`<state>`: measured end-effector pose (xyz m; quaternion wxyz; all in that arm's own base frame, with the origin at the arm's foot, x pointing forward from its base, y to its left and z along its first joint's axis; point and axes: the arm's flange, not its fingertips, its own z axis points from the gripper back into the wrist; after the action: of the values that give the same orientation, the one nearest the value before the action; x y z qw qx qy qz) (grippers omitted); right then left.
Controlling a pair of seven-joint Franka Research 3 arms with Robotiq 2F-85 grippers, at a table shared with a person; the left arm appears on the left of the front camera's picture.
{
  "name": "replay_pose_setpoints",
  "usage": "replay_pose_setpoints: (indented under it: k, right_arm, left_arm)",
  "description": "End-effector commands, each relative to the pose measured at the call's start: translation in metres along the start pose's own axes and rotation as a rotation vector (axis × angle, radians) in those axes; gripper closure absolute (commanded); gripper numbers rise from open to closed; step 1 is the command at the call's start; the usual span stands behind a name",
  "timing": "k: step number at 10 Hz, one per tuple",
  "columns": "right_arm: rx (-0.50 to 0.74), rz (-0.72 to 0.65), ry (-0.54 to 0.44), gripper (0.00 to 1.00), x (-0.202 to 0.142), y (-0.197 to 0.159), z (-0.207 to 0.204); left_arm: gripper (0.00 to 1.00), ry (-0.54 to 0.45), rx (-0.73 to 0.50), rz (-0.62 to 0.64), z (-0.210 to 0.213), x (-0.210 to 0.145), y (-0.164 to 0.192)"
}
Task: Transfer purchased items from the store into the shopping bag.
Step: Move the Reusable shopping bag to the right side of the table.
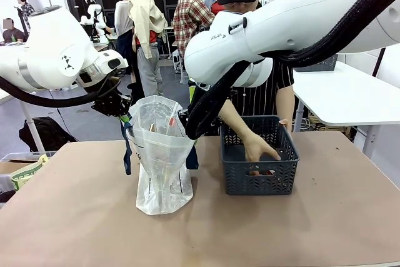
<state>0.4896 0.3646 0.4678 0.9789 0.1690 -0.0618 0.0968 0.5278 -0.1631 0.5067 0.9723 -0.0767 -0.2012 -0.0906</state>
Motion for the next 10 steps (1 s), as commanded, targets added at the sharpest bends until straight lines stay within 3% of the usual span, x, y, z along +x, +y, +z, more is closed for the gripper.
replay_pose_setpoints:
  k: [1,10]
  right_arm:
    - [0.007,-0.004,-0.002,1.00,0.0003,0.0003,0.0008]
    - [0.007,-0.004,-0.002,1.00,0.0003,0.0003,0.0008]
  left_arm:
    - [1.00,0.001,0.002,-0.001,0.0022,-0.0018,0.0009]
    - [1.00,0.001,0.002,-0.001,0.0022,-0.0018,0.0009]
